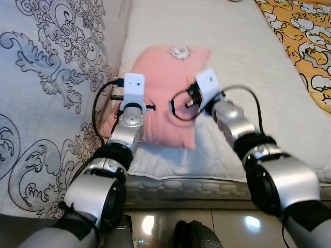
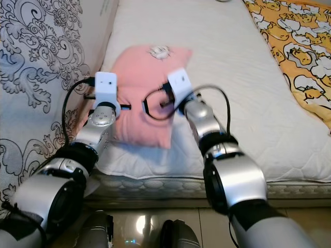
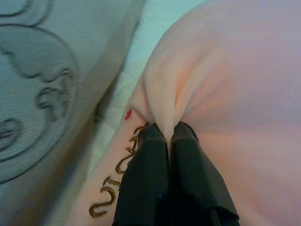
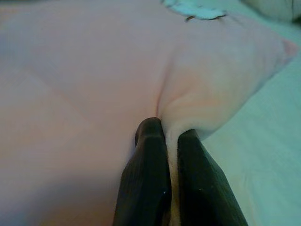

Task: Clean up the room

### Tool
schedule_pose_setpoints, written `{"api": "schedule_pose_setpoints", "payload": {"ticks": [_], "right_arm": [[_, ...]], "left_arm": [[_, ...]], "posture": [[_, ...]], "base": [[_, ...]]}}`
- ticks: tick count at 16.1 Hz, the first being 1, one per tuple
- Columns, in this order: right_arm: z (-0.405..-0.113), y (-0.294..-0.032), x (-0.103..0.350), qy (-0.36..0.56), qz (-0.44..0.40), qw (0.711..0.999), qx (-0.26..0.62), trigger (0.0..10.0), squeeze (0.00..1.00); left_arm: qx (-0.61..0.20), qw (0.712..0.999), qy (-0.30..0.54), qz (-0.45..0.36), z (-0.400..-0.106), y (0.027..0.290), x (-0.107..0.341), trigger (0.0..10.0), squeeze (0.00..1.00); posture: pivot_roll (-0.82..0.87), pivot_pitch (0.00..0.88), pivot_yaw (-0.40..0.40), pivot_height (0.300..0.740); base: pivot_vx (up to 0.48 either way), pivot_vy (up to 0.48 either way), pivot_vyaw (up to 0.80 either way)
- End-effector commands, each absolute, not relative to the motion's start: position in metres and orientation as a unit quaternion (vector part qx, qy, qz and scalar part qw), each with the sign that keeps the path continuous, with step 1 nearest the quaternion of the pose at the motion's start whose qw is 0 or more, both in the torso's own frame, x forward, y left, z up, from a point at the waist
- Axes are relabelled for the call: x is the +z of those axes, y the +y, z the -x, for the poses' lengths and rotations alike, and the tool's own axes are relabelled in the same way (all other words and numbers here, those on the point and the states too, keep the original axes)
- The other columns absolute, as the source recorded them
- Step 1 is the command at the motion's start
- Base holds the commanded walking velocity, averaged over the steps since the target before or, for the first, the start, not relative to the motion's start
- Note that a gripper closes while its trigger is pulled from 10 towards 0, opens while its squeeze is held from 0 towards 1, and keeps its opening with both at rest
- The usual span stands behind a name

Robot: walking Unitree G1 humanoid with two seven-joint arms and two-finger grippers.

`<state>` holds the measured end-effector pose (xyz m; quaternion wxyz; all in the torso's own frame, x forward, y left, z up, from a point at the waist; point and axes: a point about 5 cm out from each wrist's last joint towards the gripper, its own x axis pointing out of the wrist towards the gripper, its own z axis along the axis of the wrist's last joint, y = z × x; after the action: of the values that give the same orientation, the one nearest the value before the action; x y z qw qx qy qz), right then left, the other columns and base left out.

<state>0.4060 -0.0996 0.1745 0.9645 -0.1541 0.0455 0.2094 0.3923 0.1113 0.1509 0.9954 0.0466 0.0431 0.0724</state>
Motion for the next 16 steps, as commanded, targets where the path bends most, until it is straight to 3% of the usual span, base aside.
{"api": "schedule_pose_setpoints", "payload": {"ticks": [1, 8, 12, 13, 14, 15, 16], "right_arm": [[-0.412, -0.117, 0.191, 0.027, 0.172, 0.967, 0.185, 0.0, 0.00], [-0.410, -0.081, 0.198, 0.019, 0.203, 0.949, 0.242, 0.0, 0.00], [-0.408, -0.083, 0.189, 0.031, 0.202, 0.948, 0.243, 0.0, 0.00], [-0.408, -0.086, 0.187, 0.034, 0.201, 0.948, 0.243, 0.0, 0.00], [-0.408, -0.090, 0.186, 0.036, 0.203, 0.949, 0.240, 0.0, 0.00], [-0.409, -0.092, 0.186, 0.037, 0.205, 0.950, 0.235, 0.0, 0.00], [-0.409, -0.095, 0.187, 0.037, 0.206, 0.951, 0.229, 0.0, 0.00]], "left_arm": [[0.107, 0.991, 0.070, -0.040, -0.386, 0.118, 0.137, 0.0, 0.00], [0.114, 0.990, 0.055, -0.059, -0.375, 0.112, 0.132, 0.0, 0.00], [0.093, 0.992, 0.067, -0.043, -0.368, 0.097, 0.127, 0.0, 0.00], [0.089, 0.992, 0.075, -0.040, -0.366, 0.094, 0.125, 4.7, 0.00], [0.086, 0.992, 0.079, -0.038, -0.366, 0.093, 0.124, 10.0, 0.00], [0.082, 0.993, 0.079, -0.037, -0.366, 0.092, 0.124, 8.5, 0.00], [0.079, 0.993, 0.079, -0.037, -0.366, 0.090, 0.125, 10.0, 0.00]], "posture": [[0.20, 0.212, -0.137, 0.710], [0.23, 0.214, -0.155, 0.710], [0.23, 0.219, -0.164, 0.710], [0.23, 0.217, -0.164, 0.710], [0.23, 0.217, -0.162, 0.710], [0.22, 0.216, -0.161, 0.710], [0.22, 0.215, -0.159, 0.710]], "base": [[0.000, 0.000, 0.00], [0.000, 0.000, 0.00], [0.000, 0.000, 0.00], [0.000, 0.000, 0.00], [0.000, 0.000, 0.00], [0.000, 0.000, 0.00], [0.000, 0.000, 0.00]]}}
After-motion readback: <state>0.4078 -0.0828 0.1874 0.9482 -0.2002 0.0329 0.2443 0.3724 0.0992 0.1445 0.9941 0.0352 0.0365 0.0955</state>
